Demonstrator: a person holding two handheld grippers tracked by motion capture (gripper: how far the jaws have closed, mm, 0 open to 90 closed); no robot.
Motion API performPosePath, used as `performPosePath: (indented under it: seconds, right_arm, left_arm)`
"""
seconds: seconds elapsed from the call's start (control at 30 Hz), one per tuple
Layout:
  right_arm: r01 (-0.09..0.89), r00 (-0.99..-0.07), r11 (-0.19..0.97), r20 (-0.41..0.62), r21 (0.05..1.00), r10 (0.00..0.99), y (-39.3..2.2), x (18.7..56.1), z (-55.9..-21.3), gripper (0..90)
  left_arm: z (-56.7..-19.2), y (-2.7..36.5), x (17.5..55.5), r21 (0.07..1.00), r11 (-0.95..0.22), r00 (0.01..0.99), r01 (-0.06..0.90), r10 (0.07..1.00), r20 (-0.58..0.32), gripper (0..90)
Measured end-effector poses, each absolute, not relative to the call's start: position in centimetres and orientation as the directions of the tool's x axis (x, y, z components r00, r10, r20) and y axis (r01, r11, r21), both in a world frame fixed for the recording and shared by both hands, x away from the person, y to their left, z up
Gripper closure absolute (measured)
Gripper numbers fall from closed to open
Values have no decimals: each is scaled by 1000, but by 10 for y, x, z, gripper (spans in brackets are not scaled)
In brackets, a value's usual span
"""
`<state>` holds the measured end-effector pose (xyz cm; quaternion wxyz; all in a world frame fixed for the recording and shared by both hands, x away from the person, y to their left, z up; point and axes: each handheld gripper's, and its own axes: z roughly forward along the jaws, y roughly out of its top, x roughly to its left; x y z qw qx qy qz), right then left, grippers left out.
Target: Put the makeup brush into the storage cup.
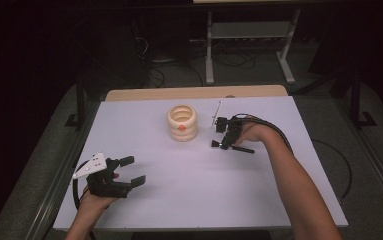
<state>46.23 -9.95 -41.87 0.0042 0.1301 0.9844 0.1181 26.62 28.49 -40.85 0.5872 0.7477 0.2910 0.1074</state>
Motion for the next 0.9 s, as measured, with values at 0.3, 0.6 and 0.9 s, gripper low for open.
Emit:
performPosePath:
  seconds: [0.3, 0.6, 0.9]
  right_arm:
    - [285, -957, 920, 28, 269, 288, -104, 461, -413, 762]
    - [322, -944, 885, 48, 336, 325, -111, 458, -403, 764]
    - [354, -930, 831, 71, 429, 360, -125, 449, -399, 766]
  left_arm:
    - [-408, 286, 267, 941, -146, 808, 306, 561, -176, 134]
    - [-408, 286, 267, 940, -147, 808, 307, 563, -176, 134]
    - [-408, 286, 266, 941, -135, 807, 311, 560, -186, 134]
